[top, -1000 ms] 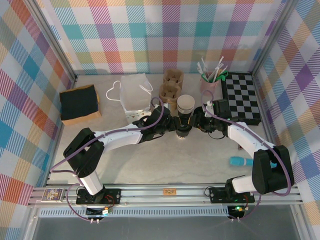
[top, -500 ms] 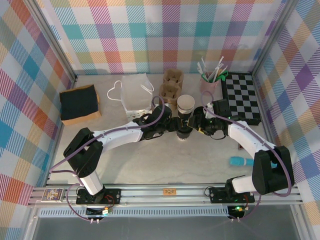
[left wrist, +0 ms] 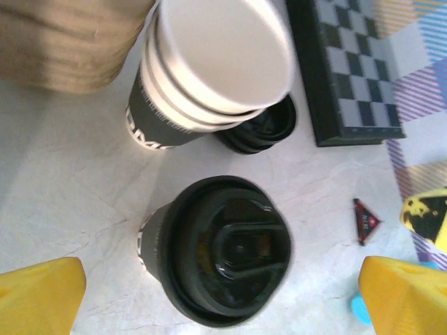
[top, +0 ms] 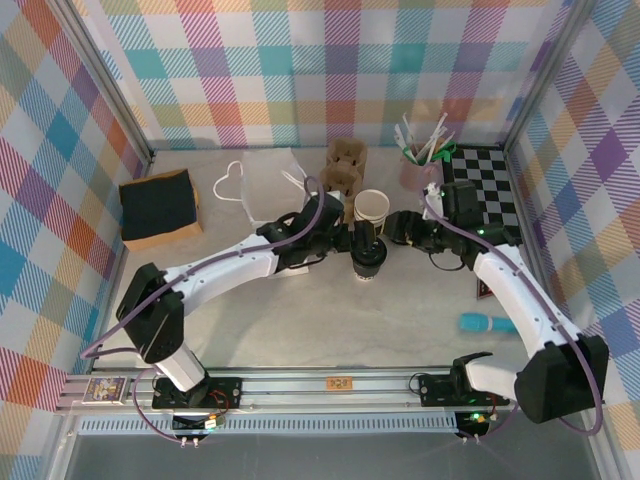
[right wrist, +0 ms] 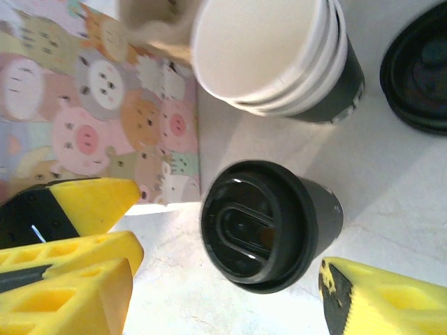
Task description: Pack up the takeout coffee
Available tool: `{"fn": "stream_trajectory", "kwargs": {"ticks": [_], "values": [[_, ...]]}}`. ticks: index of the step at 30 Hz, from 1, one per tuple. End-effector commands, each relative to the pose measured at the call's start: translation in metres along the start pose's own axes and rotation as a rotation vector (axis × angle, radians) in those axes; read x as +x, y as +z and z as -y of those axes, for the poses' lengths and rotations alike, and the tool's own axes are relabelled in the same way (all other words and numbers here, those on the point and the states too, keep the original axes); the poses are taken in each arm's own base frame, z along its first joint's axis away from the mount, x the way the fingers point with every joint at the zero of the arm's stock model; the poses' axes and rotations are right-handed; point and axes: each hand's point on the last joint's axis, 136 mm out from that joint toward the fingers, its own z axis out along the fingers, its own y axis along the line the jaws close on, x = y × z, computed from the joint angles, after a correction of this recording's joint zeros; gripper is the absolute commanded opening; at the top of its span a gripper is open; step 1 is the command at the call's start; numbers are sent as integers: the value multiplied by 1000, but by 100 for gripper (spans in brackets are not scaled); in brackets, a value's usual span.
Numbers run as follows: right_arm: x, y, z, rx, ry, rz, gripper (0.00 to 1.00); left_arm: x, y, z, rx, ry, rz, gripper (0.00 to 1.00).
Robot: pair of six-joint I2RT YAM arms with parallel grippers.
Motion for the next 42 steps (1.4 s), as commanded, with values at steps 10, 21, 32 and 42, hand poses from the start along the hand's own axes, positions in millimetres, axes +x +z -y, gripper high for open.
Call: {"fn": "stream_trajectory", "kwargs": {"ticks": [10,21,32,42], "values": [[-40,-33,-52,-6,-301,37,66,-42,-150,66,196,135,134,99],[-81,32,-111,87,-684,-28,55,-45,-253,5,42,134,312,93],[-100,100,-125,241,-905,-114,45,-23,-253,-61,-166,110,343,88],[-103,146,-107,280,-870,-172,46,-24,-240,-90,-212,36,302,86]]}}
